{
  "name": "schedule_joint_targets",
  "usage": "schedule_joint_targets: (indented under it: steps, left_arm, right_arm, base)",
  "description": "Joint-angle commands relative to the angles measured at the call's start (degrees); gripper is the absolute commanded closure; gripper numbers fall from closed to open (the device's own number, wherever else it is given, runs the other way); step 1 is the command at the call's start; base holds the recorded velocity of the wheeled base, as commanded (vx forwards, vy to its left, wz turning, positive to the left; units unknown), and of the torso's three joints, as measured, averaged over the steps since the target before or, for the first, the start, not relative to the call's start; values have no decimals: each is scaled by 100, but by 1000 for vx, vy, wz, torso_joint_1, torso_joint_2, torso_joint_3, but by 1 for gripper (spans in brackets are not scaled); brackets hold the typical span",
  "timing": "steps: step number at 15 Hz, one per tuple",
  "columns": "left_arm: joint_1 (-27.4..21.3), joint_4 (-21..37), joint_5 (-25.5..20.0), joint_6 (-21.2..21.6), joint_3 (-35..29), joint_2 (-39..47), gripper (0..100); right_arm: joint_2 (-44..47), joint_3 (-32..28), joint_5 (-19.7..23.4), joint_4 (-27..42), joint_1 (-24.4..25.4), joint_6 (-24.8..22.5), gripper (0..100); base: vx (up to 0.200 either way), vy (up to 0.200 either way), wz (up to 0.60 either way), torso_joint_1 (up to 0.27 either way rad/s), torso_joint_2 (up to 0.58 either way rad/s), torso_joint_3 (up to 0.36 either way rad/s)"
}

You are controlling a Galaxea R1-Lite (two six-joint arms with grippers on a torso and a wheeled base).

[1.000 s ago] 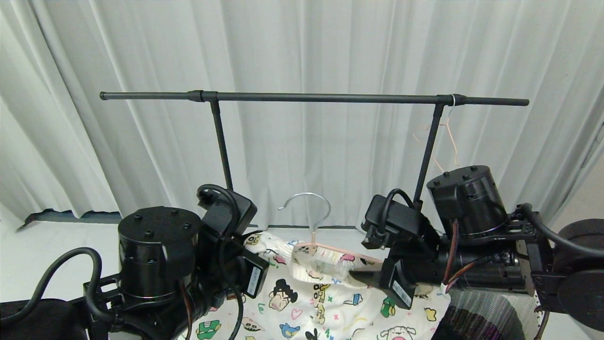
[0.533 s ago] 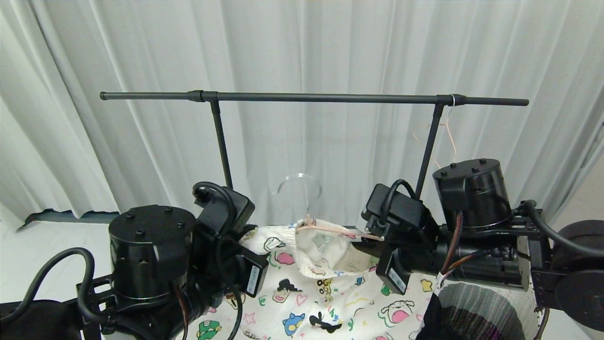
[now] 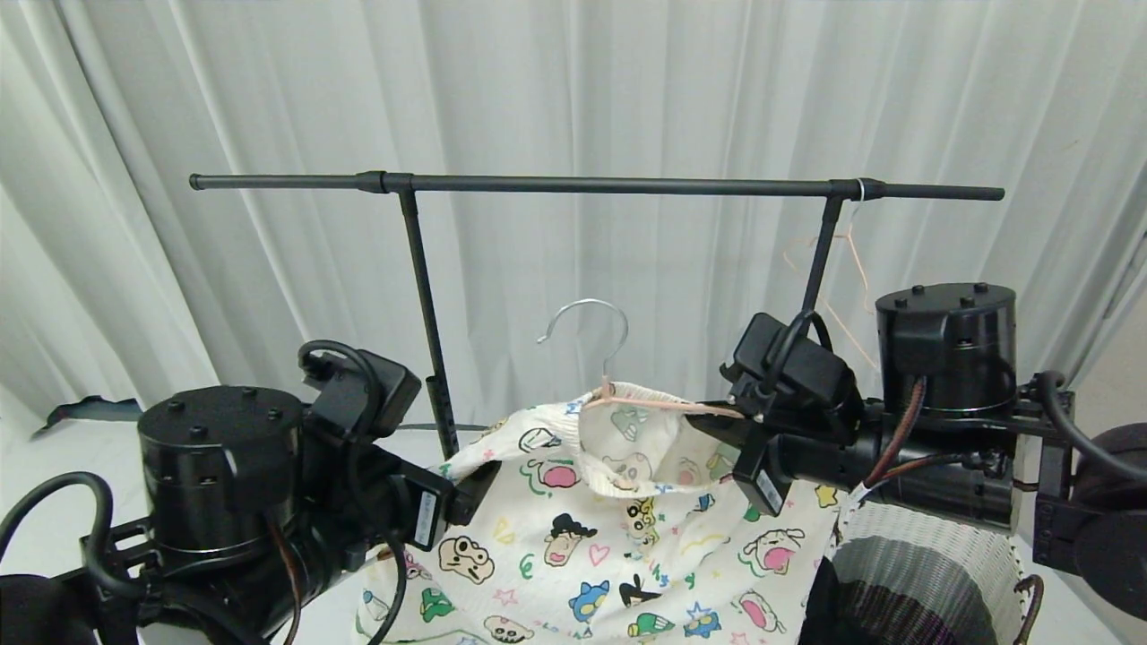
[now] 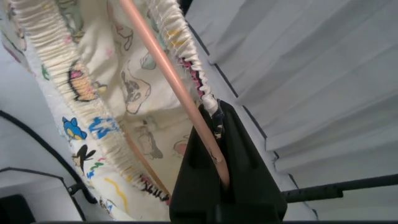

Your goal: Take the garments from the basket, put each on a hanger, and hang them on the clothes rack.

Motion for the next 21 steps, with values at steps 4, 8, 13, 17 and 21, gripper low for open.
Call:
schedule_joint_targets:
  steps: [4, 8, 13, 17, 21]
  left_arm:
    - [95, 24, -1291, 57, 310, -860, 0]
    - [922, 24, -1590, 57, 1049, -948, 0]
    - [1546, 24, -2047, 373, 1602, -693, 0]
    - [2029, 7, -2056, 400, 1242, 10, 0]
    - [2214, 7, -2460, 409, 1172, 54, 100]
  right_arm:
    - [-67, 8, 1, -10, -171, 228, 100]
    - [-138, -1, 19, -10, -329, 237, 100]
    - [-419, -9, 28, -1, -303, 492, 100]
    - [-603, 34, 19, 25, -118, 518, 100]
    - [-639, 34, 19, 25, -48, 518, 100]
  base:
    - [0, 0, 0, 0, 0, 0]
    - [0, 0, 0, 0, 0, 0]
    - [0, 0, 0, 0, 0, 0]
    - [0, 0, 0, 0, 0, 0]
    - [0, 0, 0, 0, 0, 0]
